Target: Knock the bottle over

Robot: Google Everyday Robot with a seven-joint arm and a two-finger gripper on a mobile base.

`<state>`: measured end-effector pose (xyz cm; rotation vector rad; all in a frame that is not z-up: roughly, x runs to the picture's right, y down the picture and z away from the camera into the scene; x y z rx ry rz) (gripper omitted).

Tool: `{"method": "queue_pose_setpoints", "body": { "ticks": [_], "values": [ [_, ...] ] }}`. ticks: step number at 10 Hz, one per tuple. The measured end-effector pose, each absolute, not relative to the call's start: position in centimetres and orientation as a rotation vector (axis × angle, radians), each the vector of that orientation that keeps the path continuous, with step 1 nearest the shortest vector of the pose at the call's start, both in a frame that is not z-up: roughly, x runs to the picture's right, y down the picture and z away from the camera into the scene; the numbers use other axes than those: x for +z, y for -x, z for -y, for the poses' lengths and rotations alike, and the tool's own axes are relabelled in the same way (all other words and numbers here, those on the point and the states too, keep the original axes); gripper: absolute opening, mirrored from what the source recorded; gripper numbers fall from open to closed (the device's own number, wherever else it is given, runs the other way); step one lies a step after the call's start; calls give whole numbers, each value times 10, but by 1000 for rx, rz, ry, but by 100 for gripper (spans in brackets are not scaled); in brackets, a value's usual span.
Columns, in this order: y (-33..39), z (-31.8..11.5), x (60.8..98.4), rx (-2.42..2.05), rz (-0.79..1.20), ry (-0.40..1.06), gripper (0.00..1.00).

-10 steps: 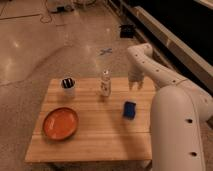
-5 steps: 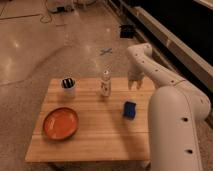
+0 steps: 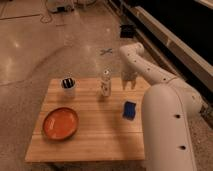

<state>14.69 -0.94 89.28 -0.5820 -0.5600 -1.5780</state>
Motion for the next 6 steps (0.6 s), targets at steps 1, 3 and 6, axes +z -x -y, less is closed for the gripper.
{"method": "queue_pose_setpoints", "body": {
  "ticks": [1,3,6],
  "values": [
    [-150,8,890,-1582,565,582,45],
    [-154,10,893,-1588,572,577,45],
    [-122,5,897,-1610,591,588,45]
  ]
}}
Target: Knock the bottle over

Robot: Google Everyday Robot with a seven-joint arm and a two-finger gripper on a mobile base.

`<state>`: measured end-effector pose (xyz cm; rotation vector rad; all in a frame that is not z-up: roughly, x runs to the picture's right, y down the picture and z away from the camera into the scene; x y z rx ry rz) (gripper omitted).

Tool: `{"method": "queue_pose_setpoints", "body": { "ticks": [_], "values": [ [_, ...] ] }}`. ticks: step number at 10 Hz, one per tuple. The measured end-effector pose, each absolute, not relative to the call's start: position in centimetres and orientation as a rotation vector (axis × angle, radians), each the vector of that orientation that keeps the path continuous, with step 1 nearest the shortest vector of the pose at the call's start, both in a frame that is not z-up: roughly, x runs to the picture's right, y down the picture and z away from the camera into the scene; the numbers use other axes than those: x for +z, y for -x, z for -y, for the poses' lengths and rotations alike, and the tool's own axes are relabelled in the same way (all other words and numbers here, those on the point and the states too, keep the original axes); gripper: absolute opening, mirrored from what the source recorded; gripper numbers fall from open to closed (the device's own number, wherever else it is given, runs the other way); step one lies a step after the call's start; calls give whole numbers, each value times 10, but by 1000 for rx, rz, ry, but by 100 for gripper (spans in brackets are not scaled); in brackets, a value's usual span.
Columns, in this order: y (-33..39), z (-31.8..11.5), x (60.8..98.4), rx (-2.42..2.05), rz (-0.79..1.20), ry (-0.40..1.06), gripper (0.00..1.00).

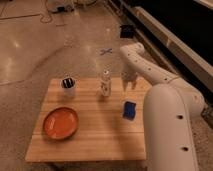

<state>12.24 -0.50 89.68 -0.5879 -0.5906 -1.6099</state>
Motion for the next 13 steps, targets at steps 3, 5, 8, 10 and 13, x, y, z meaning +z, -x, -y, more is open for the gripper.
{"method": "queue_pose_setpoints", "body": {
  "ticks": [3,5,8,10,13],
  "values": [
    [-113,7,904,-1618,611,579,45],
    [-120,8,898,-1628,618,580,45],
    [-79,7,900,-1641,626,569,45],
    [-60,6,902,-1657,628,563,45],
    [-71,7,897,-1668,641,568,45]
  ]
}}
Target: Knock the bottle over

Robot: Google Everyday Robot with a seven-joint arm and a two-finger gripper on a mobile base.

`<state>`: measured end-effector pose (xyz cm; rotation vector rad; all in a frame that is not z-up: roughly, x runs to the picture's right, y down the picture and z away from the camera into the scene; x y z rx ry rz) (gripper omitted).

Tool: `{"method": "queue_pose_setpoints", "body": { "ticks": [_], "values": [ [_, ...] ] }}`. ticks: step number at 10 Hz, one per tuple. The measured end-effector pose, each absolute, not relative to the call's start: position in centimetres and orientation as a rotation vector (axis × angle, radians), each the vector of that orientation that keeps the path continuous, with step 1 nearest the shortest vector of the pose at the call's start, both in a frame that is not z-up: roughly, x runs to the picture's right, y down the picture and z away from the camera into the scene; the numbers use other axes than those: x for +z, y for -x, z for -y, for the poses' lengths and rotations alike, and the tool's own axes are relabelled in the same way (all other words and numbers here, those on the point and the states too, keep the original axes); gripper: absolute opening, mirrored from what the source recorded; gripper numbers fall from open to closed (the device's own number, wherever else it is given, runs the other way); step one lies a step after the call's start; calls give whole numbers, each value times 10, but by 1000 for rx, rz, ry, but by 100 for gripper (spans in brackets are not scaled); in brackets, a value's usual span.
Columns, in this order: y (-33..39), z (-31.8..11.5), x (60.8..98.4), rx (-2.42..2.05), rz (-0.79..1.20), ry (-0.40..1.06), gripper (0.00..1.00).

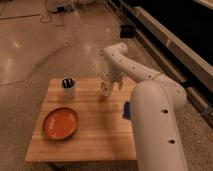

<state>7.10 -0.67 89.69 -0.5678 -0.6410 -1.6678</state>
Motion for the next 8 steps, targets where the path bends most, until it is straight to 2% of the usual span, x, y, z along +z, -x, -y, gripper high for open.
{"method": "queue_pose_setpoints", "body": {
  "ticks": [5,8],
  "values": [
    [-18,13,901,-1692,660,552,45],
    [-15,3,904,-1719,663,571,45]
  ]
}}
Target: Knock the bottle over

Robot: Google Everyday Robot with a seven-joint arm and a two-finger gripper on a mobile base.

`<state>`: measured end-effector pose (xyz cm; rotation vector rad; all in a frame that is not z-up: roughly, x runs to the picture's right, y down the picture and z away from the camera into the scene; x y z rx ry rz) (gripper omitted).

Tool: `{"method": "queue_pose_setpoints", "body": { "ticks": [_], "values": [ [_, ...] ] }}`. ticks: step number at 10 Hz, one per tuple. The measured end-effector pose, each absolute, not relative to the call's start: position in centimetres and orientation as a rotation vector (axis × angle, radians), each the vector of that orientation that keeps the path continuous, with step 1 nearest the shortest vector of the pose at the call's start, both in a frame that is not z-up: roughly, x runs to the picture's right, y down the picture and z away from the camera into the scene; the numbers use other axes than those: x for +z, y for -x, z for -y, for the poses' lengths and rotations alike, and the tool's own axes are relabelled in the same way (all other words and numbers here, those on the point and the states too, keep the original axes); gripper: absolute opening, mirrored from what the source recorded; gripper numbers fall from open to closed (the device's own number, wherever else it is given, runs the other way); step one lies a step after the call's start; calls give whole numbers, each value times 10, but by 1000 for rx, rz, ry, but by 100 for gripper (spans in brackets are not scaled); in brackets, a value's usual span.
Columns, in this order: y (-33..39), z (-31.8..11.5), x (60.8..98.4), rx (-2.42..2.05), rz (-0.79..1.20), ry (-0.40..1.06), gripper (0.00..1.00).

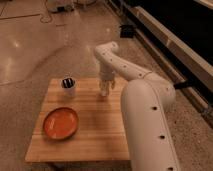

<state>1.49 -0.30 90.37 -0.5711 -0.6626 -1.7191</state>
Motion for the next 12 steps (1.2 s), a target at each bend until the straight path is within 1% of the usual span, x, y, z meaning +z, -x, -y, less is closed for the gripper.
{"method": "queue_pose_setpoints", "body": {
  "ticks": [2,3,5,8,12],
  "values": [
    [2,5,903,-1717,673,562,45],
    [-2,7,902,-1714,671,576,45],
    [12,3,908,-1733,681,590,45],
    [35,1,904,-1743,686,586,45],
    [19,3,905,-1750,692,573,45]
  ]
}}
